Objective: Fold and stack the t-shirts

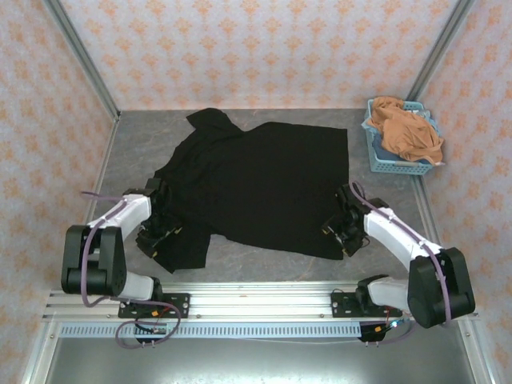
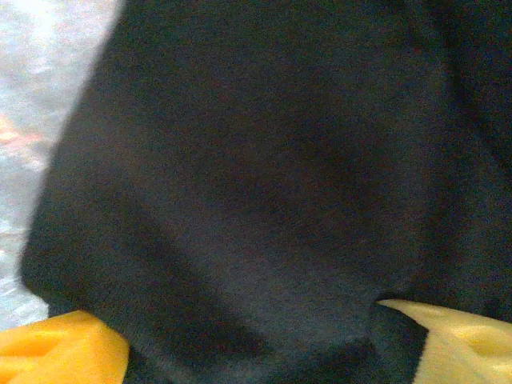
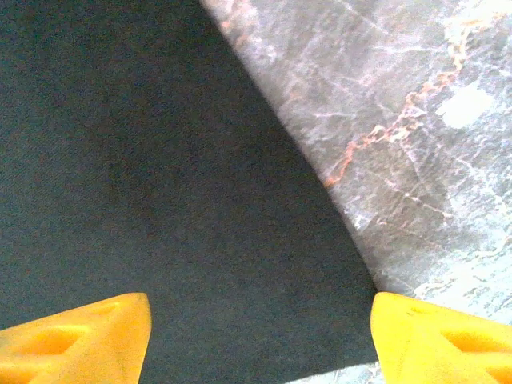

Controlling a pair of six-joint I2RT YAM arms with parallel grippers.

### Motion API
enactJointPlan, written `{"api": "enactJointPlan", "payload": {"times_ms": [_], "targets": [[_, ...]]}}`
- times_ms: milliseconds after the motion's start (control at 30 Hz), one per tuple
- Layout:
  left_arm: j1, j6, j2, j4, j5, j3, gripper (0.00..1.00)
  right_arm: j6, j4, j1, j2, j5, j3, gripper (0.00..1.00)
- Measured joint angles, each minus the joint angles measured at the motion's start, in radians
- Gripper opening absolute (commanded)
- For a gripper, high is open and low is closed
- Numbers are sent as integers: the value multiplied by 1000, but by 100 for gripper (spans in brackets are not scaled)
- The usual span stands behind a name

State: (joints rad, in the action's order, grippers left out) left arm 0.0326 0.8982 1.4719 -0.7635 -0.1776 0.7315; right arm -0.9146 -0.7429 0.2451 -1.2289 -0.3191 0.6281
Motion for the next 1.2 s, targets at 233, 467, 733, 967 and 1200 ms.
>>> {"api": "enactJointPlan", "payload": {"times_ms": [233,467,733,967,1200], "targets": [[-29,23,34,93,-34,33,26,-59,-29,-4,5,-21,-7,74],[-39,27,-12,141,-50,8,0,-103,-80,-4,82,-43,-8,78],[-46,41,-207,39,-24,-16,0,-150,-29,-4,-11,-48,-34,69],[-84,83,-293,-2,-23,-15,0,-204,-6,-3,-37,-59,-52,9],[-92,100,-319,-31,0,152,0,-126,12,-1,-114,28,213,0]]}}
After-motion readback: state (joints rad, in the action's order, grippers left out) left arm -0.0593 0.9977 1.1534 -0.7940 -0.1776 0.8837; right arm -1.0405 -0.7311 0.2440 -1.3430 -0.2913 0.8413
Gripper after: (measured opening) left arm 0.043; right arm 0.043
